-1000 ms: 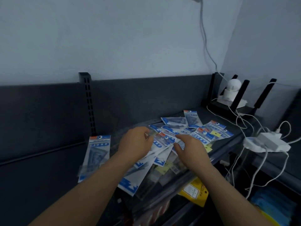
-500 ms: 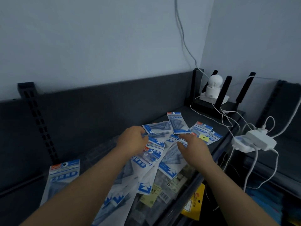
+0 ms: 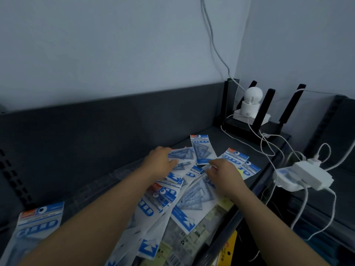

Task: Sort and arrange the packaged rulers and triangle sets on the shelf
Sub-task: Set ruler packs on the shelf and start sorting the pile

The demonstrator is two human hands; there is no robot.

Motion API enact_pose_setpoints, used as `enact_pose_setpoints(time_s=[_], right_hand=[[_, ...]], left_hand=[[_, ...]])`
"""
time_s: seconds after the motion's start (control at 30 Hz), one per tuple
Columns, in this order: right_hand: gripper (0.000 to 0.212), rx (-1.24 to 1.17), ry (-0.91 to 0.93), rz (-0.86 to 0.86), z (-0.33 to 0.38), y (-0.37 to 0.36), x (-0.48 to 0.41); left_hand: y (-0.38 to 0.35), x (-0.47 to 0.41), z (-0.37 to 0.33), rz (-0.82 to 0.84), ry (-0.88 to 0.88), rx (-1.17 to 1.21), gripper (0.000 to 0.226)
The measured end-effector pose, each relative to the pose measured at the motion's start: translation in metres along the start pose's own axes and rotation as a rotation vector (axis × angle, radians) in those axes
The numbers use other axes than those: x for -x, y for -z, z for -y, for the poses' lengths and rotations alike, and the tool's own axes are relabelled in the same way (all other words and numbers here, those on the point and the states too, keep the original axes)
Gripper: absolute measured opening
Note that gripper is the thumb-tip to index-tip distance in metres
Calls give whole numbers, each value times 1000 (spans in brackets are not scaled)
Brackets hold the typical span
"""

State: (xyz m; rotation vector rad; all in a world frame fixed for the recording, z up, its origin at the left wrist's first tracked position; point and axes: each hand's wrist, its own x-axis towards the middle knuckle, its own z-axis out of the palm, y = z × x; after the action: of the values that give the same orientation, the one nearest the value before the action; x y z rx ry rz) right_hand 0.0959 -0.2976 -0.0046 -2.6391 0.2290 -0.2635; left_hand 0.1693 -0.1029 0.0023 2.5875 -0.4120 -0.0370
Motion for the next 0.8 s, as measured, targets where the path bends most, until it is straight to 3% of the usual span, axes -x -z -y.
enact_pose_setpoints(time_s=[0.2, 0.3, 0.53, 0.7, 0.8], right_hand=[[37, -24, -54, 58, -3, 1, -38], [45, -11, -93, 81, -6, -3, -57], [54, 115, -148, 118, -10, -14, -96], [64, 184, -147, 145, -4, -17, -113], [63, 96, -198, 197, 0, -17, -120]], left_hand=[[-11, -47, -5, 179, 112, -230, 78], [-12, -62, -3, 192, 142, -263, 73], [6, -57, 4, -119, 150, -71, 36], [22, -41, 23, -106, 252, 307, 25], [22, -29, 24, -60, 293, 362, 26]])
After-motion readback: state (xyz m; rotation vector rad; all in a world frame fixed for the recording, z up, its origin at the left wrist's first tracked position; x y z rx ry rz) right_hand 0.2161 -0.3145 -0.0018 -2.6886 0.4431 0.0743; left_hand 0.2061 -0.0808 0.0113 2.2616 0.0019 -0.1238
